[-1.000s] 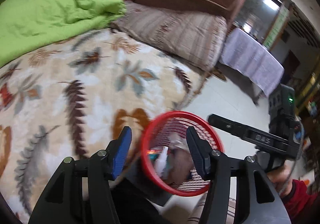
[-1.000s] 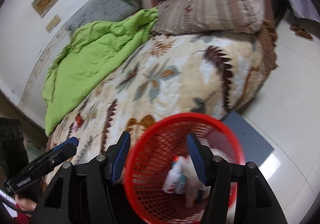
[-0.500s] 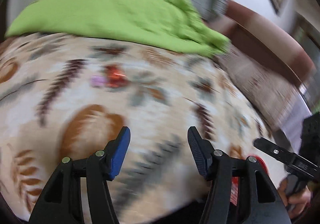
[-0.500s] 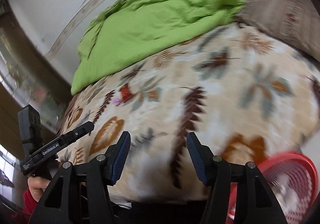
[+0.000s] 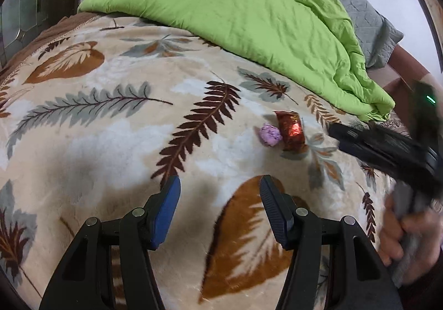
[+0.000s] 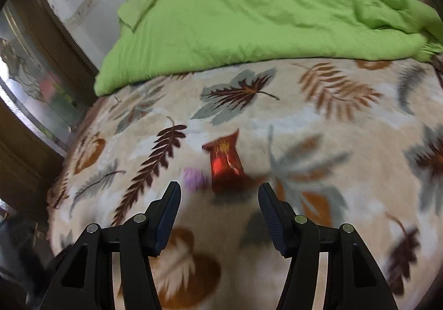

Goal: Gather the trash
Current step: 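Grasp the red candy wrapper on the bed with the right tool, then grasp the pink crumpled paper with the left tool while the right tool holds the wrapper, then hold the pink paper in the left tool and red wrapper in the right tool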

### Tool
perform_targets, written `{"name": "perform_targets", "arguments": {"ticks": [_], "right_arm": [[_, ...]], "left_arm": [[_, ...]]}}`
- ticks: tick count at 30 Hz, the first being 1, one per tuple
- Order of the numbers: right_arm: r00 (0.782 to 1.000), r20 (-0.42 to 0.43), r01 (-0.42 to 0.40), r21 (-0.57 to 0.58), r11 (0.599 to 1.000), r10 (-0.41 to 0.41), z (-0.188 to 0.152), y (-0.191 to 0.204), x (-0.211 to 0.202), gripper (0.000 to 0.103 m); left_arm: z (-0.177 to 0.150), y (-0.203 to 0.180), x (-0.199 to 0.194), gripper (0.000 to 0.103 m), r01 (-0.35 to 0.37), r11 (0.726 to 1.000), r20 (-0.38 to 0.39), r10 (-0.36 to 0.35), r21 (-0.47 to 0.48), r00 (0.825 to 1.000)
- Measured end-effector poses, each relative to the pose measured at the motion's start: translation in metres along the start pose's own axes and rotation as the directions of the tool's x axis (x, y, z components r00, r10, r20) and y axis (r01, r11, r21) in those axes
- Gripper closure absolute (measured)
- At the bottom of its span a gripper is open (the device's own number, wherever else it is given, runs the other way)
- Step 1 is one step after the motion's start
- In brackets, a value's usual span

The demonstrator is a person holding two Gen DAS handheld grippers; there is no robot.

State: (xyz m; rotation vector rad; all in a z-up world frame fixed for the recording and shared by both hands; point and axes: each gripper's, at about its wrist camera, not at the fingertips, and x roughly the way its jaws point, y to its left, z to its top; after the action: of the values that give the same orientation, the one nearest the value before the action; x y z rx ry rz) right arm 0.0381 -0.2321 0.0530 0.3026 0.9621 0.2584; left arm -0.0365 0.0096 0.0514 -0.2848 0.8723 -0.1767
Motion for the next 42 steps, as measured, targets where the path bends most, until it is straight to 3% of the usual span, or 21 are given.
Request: {"name": "perform_targets", "arguments": {"ticks": [5, 7, 10, 15, 22, 30, 36, 42], "right_arm": [[0.998, -0.052, 0.046, 0.005, 0.999, -0.046, 0.02, -0.001, 0.055, 0.044], [0.996, -0.076, 0.054, 0.012, 0.998, -0.053, 0.022, -0.003, 0.066, 0.059], [0.995, -0.088, 0.045, 0.043, 0.998, -0.041, 0.017, -0.008, 0.072, 0.066], [1.0, -0.021, -0.002, 0.124, 0.992, 0.005, 0.004, -0.024, 0.037, 0.07], [0.996, 0.089, -0.034, 0.198, 0.98, 0.016, -0.029, -0.042, -0.025, 0.07], [0.99, 0.135, -0.06, 0.211, 0.976, 0.032, -0.05, -0.048, -0.056, 0.07], [0.99, 0.135, -0.063, 0.189, 0.98, 0.038, -0.055, -0.038, -0.06, 0.07], [0.988, 0.152, -0.04, 0.126, 0.991, 0.021, -0.073, -0.012, -0.077, 0.07]], "left_arm": [[0.007, 0.001, 0.006, 0.045, -0.004, 1.0, 0.011, 0.004, 0.014, 1.0], [0.011, 0.0, 0.01, 0.045, 0.008, 1.0, 0.005, -0.008, 0.015, 1.0], [0.016, -0.004, 0.017, 0.045, 0.023, 0.999, -0.005, -0.023, 0.024, 1.0], [0.03, -0.024, 0.035, 0.045, 0.073, 0.996, -0.026, -0.071, 0.052, 0.997], [0.046, -0.062, 0.083, 0.045, 0.073, 0.992, -0.082, -0.065, 0.103, 0.994], [0.046, -0.08, 0.127, 0.071, 0.007, 0.985, -0.113, 0.012, 0.173, 0.993], [0.039, -0.082, 0.114, 0.074, 0.009, 0.978, -0.084, 0.009, 0.208, 0.996], [0.026, -0.081, 0.066, 0.074, 0.021, 0.971, -0.034, -0.013, 0.24, 0.999]]}}
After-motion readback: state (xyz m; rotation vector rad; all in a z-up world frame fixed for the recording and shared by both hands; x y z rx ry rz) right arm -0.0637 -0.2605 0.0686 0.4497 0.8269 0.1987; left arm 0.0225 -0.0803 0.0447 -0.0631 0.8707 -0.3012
